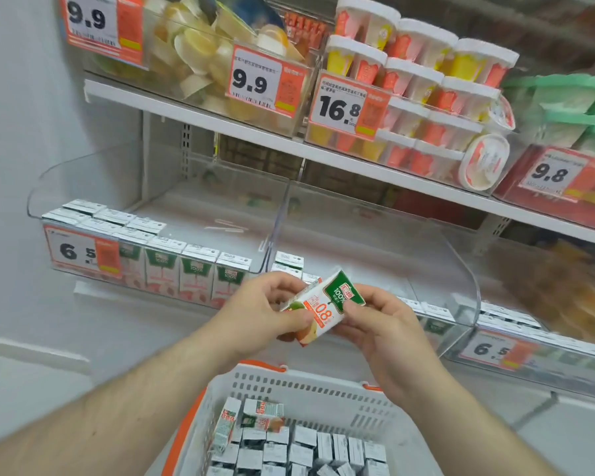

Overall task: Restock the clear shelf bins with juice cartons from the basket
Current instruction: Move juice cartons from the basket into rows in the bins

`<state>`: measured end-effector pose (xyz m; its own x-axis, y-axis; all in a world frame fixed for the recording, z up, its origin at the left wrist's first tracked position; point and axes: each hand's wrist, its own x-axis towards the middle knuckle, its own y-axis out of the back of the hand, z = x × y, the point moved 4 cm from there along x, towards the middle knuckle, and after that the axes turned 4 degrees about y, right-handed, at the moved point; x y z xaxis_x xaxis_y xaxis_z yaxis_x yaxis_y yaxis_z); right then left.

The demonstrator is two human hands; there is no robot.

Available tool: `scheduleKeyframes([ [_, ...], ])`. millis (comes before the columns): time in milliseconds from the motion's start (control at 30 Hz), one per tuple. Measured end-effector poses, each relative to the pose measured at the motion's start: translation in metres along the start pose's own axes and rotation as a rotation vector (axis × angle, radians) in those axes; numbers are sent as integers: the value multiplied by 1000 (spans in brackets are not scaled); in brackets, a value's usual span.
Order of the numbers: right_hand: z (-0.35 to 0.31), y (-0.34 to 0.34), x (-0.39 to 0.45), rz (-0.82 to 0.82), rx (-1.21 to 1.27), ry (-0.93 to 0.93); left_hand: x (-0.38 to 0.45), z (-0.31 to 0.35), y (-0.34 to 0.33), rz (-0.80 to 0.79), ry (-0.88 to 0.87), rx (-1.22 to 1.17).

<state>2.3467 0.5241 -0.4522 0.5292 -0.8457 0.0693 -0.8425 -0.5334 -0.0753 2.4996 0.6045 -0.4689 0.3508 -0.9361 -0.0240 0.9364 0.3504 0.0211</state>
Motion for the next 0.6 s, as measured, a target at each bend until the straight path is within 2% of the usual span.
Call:
scheduleKeyframes([
  [133, -14, 1, 1, -58, -204, 32, 2, 0, -5, 74, -153, 147],
  [200, -20, -2, 5, -19, -291, 54, 3, -2, -8, 85, -208, 176],
  [233, -25, -1, 9, 27, -327, 89, 5, 0, -7, 141, -262, 250],
  [333, -47, 13, 36, 224, -547, 265, 11, 10, 6, 470, -416, 583],
  [400, -58, 17, 62, 291, -743, 290, 19, 6, 13, 577, -362, 762],
  [500, -46, 6, 100, 162, -1027, 186, 33, -8, 14, 553, -210, 929],
  [600, -18, -8, 126, 7, -1144, 31, 38, -16, 9, 559, -202, 967],
])
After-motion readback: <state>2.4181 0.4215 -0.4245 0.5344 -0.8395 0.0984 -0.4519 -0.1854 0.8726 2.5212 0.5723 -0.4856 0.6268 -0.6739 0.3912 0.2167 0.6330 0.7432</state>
